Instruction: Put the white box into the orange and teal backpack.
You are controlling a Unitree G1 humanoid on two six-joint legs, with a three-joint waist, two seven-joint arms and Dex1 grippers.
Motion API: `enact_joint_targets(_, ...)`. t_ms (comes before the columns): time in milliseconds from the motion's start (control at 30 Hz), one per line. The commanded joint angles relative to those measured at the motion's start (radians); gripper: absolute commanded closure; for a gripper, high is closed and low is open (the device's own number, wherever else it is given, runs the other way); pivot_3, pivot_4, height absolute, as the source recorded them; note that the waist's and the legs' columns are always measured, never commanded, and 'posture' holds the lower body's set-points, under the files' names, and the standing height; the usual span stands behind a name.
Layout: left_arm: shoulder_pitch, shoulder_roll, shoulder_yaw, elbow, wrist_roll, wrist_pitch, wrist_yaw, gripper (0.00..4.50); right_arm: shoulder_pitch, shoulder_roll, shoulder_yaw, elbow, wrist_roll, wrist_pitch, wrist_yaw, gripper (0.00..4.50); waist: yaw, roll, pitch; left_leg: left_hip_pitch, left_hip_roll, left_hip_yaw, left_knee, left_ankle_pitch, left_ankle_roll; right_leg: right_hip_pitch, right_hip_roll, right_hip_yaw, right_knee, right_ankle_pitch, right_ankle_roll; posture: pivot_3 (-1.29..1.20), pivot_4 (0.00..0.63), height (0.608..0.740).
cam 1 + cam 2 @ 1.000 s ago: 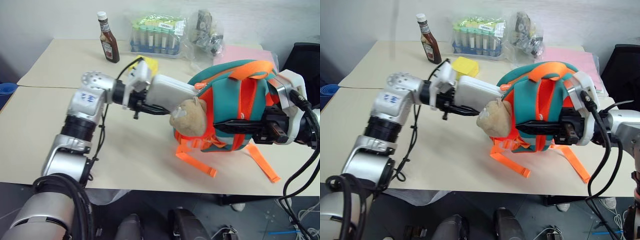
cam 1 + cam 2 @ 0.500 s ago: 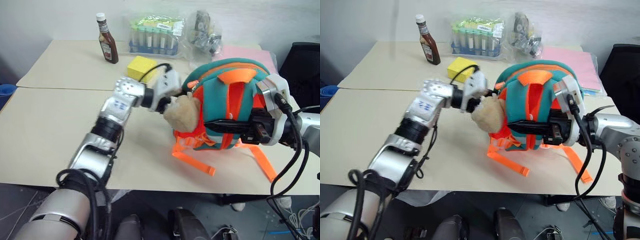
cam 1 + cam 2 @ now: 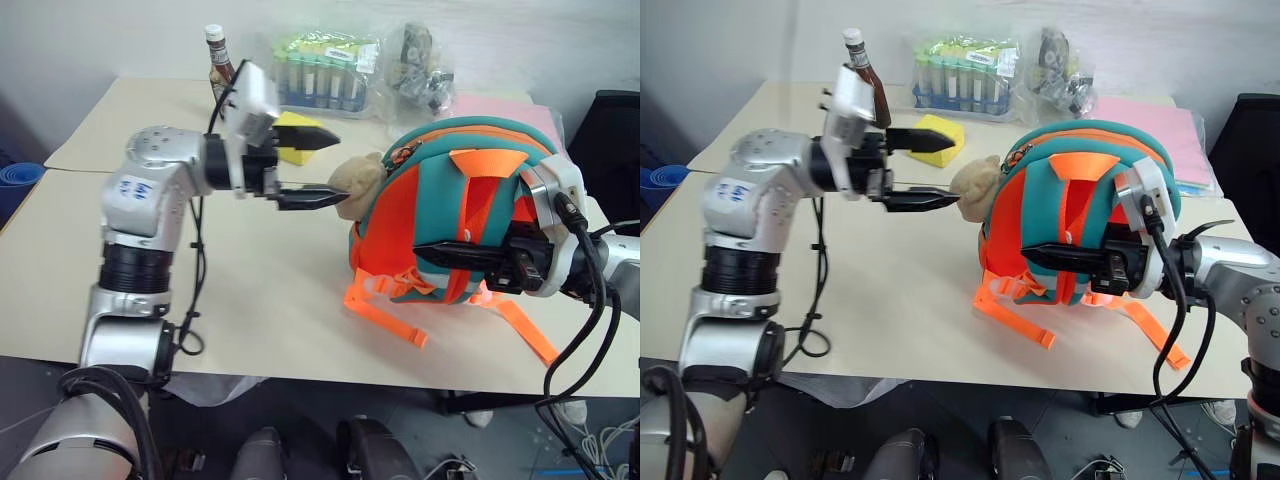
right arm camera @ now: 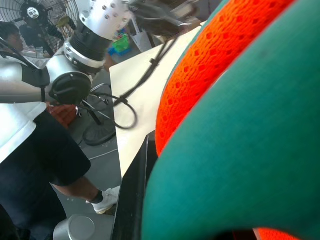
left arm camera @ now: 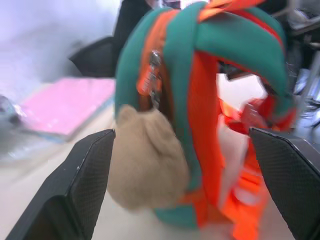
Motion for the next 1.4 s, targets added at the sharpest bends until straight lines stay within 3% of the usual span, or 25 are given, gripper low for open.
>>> enact_joint_targets(33,-0.022,-0.023,-0.038,0.075,0.085,-0.131,0.065,0.01,-0.003,-0.006,-0.035,-0.03,0.035,-0.01,-0.002,4.5,-0.008,0.0,0.0,0.0,0.0,0.0,0.0,0.0,0.0,0.0,0.0,0.0,0.0,0.0,0.0,0.0,0.15,0.74)
enact_joint_targets(267,-0.038,-0.033,-0.092,0.171,0.066,-0.077,-0.037,0.01,0.029,-0.003,-0.045,-0.054,0.049,-0.019,-0.029,4.5,-0.009,0.0,0.0,0.0,0.001,0.001,-0.001,0.001,-0.001,-0.002,0.002,0.001,0.001,0.0,0.0,0.0,0.15,0.74)
enact_joint_targets(367,-0.069,-0.046,-0.08,0.242,0.083,-0.112,-0.023,0.55,0.045,-0.001,-0.05,-0.061,0.048,-0.026,-0.039,4.5,-0.005,0.0,0.0,0.0,0.001,0.001,-0.001,0.001,-0.001,-0.002,0.002,0.001,0.001,0.0,0.0,0.0,0.15,0.74)
enact_joint_targets(600,-0.09,-0.006,-0.05,0.3,0.069,-0.172,-0.069,2.66,0.096,-0.005,-0.081,-0.071,0.05,-0.04,-0.061,4.5,-0.007,0.0,0.0,0.0,0.001,0.001,-0.001,0.001,-0.001,-0.002,0.002,0.001,0.001,0.0,0.0,0.0,0.15,0.74)
enact_joint_targets(733,-0.087,0.054,-0.024,0.286,0.05,-0.222,-0.139,3.42,0.151,-0.014,-0.08,-0.098,0.005,-0.065,-0.045,4.5,-0.008,0.0,0.0,0.0,0.001,0.001,-0.001,0.001,-0.001,-0.002,0.002,0.001,0.001,0.0,0.0,0.0,0.15,0.74)
enact_joint_targets(900,-0.008,0.181,-0.102,0.291,0.163,-0.316,-0.199,3.47,0.171,-0.001,-0.048,-0.111,-0.049,-0.1,-0.058,4.5,-0.012,0.0,0.0,0.001,0.001,0.002,-0.001,0.001,-0.001,-0.001,0.002,0.001,0.001,0.0,0.0,0.0,0.15,0.74)
enact_joint_targets(1000,0.054,0.199,-0.161,0.287,0.251,-0.387,-0.166,3.47,0.171,-0.004,-0.037,-0.101,-0.069,-0.111,-0.048,4.5,-0.007,0.0,0.0,0.002,0.001,0.001,-0.001,0.001,-0.001,-0.001,0.002,0.001,0.001,0.0,0.0,0.0,0.15,0.74)
enact_joint_targets(1300,0.132,0.066,-0.259,0.239,0.406,-0.495,0.026,3.47,0.153,-0.01,0.047,-0.052,-0.234,-0.178,-0.015,4.5,-0.005,0.0,0.0,0.001,0.001,0.001,-0.001,0.0,0.0,0.0,0.001,0.001,0.0,0.0,0.0,0.0,0.15,0.74)
enact_joint_targets(1367,0.141,0.034,-0.24,0.238,0.382,-0.434,0.04,3.47,0.157,-0.017,0.072,-0.033,-0.288,-0.202,-0.008,3.88,-0.007,0.0,0.0,0.001,0.001,0.002,-0.001,0.0,0.0,-0.001,0.001,0.001,0.001,0.0,0.0,0.0,0.15,0.74)
enact_joint_targets(1400,0.15,0.034,-0.221,0.223,0.346,-0.381,0.013,3.12,0.17,-0.031,0.071,-0.024,-0.302,-0.208,0.014,3.63,-0.007,0.0,0.0,0.001,0.001,0.002,-0.001,0.0,0.0,-0.001,0.001,0.002,0.001,0.0,0.0,0.0,0.15,0.74)
